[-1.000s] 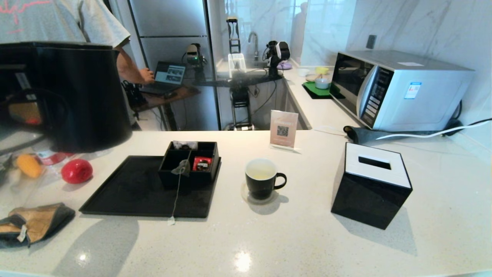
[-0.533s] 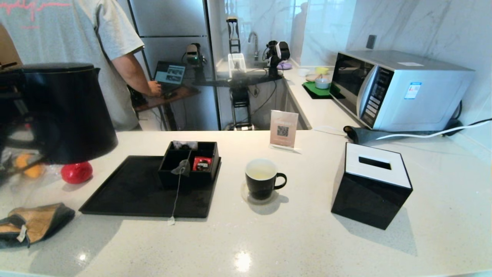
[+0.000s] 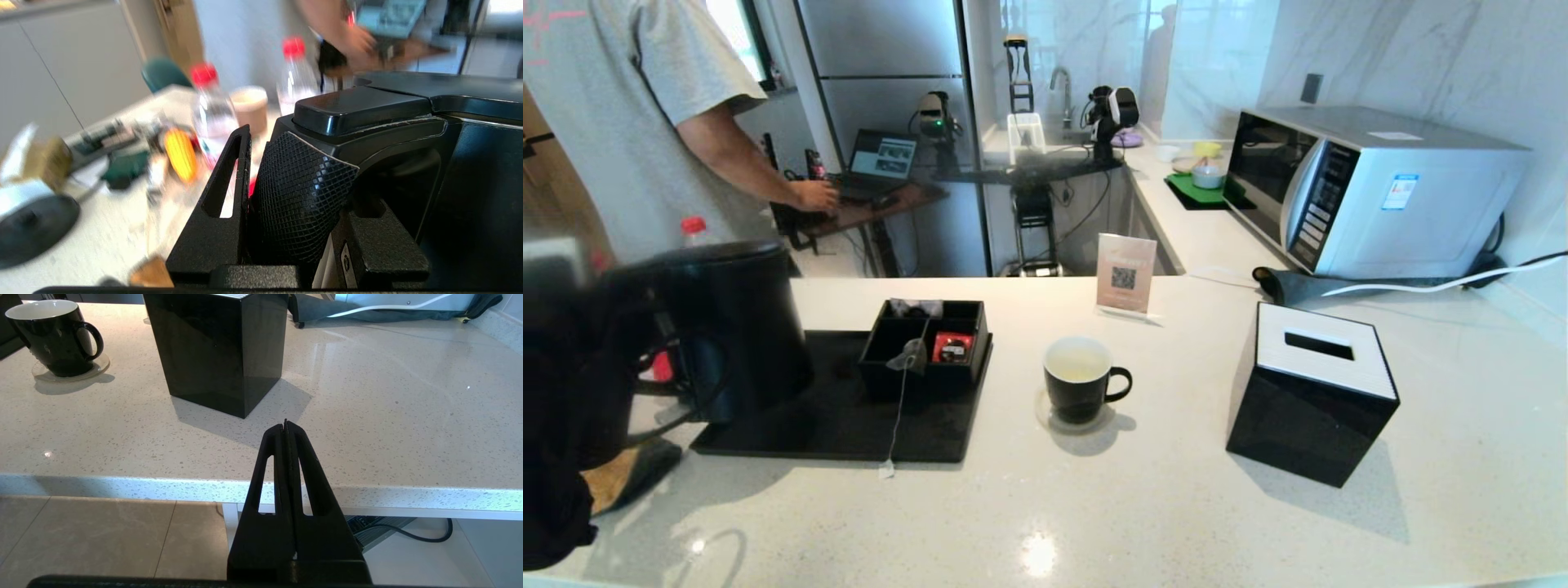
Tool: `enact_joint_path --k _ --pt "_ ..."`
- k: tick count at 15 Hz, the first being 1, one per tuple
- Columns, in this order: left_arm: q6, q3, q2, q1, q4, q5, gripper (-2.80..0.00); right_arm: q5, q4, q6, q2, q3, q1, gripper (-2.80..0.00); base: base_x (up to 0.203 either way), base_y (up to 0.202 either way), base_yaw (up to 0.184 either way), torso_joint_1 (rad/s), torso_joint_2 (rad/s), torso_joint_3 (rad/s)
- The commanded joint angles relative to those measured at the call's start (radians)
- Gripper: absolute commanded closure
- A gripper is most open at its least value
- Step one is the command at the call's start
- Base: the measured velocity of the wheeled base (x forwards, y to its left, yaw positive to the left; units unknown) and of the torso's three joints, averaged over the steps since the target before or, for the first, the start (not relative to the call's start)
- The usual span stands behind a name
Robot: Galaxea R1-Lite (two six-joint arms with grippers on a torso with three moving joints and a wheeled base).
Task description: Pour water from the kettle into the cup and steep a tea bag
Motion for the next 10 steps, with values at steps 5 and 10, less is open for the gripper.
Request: enact_joint_path --k 5,10 --pt "0.000 -0.031 0.183 -0.011 -0.048 -0.021 0.00 0.000 0.000 0.000 0.001 0.000 -0.001 0.00 0.000 0.000 0.000 0.000 0.00 0.000" --pt "-0.001 -0.091 0.250 -0.011 -0.048 -0.027 0.00 0.000 0.000 -0.001 0.001 0.000 -0.001 0.00 0.000 0.000 0.000 0.000 0.00 0.000"
